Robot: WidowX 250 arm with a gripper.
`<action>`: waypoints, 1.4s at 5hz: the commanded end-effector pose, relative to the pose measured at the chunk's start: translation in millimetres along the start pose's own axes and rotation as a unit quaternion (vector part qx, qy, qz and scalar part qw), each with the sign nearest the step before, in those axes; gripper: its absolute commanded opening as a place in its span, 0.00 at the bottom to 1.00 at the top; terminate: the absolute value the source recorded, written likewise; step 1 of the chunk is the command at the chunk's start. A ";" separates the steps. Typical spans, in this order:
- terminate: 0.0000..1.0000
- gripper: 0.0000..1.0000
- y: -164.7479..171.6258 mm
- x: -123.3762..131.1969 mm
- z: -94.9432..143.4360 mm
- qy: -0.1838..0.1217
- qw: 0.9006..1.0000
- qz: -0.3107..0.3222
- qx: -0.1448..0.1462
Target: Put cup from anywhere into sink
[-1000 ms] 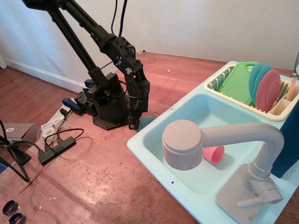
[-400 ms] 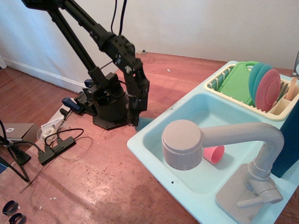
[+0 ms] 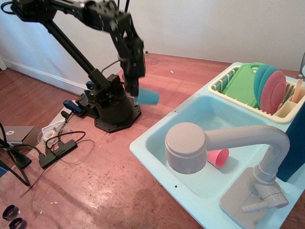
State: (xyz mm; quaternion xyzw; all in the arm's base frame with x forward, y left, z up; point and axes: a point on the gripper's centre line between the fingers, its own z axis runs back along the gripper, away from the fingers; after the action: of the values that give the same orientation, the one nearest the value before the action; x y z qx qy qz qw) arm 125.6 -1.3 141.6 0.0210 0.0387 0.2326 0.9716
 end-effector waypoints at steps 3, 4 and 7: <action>0.00 0.00 -26.3 91.1 50.4 -0.069 0.993 -0.091 0.002; 0.00 0.00 -48.0 128.5 59.8 -0.085 0.989 -0.120 -0.001; 0.00 0.00 -72.1 115.9 21.6 -0.015 0.991 -0.132 -0.003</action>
State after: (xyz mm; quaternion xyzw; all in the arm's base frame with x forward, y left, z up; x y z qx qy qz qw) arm 255.6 -19.1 139.5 0.0087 0.0545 0.0980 0.9937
